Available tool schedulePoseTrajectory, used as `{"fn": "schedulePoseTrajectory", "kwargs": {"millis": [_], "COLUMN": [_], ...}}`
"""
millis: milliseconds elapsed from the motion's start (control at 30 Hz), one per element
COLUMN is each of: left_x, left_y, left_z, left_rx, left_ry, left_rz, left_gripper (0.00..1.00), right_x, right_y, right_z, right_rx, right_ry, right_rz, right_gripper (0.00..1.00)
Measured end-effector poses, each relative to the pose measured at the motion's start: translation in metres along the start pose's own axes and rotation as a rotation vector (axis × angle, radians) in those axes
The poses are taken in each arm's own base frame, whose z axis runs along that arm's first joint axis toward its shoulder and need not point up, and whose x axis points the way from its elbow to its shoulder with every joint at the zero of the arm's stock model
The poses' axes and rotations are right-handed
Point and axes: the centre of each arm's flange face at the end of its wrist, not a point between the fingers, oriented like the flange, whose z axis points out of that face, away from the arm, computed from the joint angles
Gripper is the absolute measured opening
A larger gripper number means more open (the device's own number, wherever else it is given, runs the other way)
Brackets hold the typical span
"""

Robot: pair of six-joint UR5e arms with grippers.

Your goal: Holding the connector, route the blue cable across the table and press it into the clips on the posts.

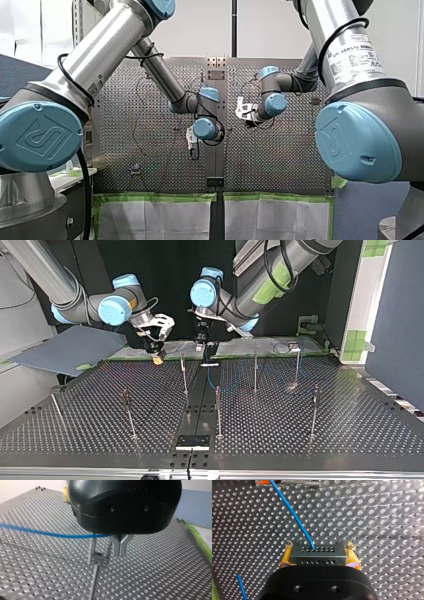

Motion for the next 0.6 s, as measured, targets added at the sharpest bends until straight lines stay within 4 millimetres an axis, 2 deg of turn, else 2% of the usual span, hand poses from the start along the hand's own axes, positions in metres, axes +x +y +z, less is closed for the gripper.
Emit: {"fn": "schedulePoseTrajectory", "kwargs": {"millis": [267,600], "left_x": [-0.008,-0.012], "left_y": [0.002,0.011], "left_z": [0.012,0.021], "left_rx": [0.025,0.030], "left_ry": [-0.030,-0.038], "left_rz": [-0.016,-0.021], "left_gripper": [0.00,0.00], "right_x": [-0.013,-0.011], "right_y": [0.015,0.033], "right_z": [0.010,0.016], "right_rx": [-0.020,-0.039], "right_ry": [-0.003,0.031], "right_rz": [0.011,0.021], "right_gripper": [0.00,0.00]}}
